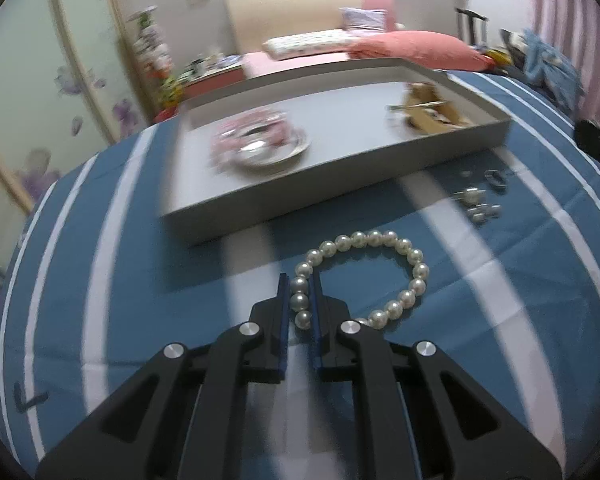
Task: Organize jewelry
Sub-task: 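Move the left gripper to the pearl bracelet and close on its strand, then lift the pearl bracelet with the left tool while the right grasps the silver ring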
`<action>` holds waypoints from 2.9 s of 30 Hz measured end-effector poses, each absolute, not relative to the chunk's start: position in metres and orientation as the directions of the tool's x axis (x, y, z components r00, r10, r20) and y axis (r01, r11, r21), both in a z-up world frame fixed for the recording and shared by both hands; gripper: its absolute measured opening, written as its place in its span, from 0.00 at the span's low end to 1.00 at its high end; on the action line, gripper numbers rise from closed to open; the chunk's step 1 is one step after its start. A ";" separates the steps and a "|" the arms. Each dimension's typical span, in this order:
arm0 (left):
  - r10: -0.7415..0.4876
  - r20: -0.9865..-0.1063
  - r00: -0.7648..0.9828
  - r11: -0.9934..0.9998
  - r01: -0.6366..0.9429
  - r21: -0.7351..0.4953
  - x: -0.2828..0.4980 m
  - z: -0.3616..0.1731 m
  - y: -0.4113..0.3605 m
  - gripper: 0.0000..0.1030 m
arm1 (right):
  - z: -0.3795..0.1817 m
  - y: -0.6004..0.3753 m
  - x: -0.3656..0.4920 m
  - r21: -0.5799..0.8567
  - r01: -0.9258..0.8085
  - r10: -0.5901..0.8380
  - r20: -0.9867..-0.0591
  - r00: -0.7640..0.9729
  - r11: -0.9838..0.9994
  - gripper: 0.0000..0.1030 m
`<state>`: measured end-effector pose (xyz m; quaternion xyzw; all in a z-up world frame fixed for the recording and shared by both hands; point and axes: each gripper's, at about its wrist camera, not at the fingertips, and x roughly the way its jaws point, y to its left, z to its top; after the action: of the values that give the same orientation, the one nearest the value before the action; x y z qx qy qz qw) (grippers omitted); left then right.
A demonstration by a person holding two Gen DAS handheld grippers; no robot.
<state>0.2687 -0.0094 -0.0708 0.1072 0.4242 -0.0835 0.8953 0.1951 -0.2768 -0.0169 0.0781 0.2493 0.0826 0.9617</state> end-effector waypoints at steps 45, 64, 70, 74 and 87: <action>-0.013 -0.782 0.624 0.996 0.074 0.043 0.270 -0.066 0.059 0.10 | -0.054 -0.231 0.266 0.054 -0.174 0.151 -0.773 0.616 0.983 0.37; -0.013 -0.781 0.625 0.996 0.076 0.043 0.270 -0.066 0.059 0.10 | -0.042 -0.255 0.243 0.115 -0.144 0.183 -0.715 0.675 0.983 0.22; -0.028 -0.759 0.650 0.997 0.073 0.025 0.263 -0.062 0.060 0.10 | -0.018 -0.259 0.227 0.137 -0.151 0.204 -0.614 0.763 0.979 0.22; -0.055 -0.730 0.681 0.997 0.081 0.001 0.257 -0.054 0.058 0.10 | -0.004 -0.259 0.218 0.141 -0.163 0.214 -0.538 0.815 0.976 0.22; -0.156 -0.586 0.795 0.987 0.139 -0.075 0.233 -0.003 0.045 0.10 | 0.017 -0.260 0.208 0.132 -0.172 0.211 -0.408 0.888 0.976 0.22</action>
<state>0.2332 0.0453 -0.0028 -0.0142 0.3103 -0.0779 0.9473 0.2076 -0.2600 0.0169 0.0459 0.2150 0.0985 0.9706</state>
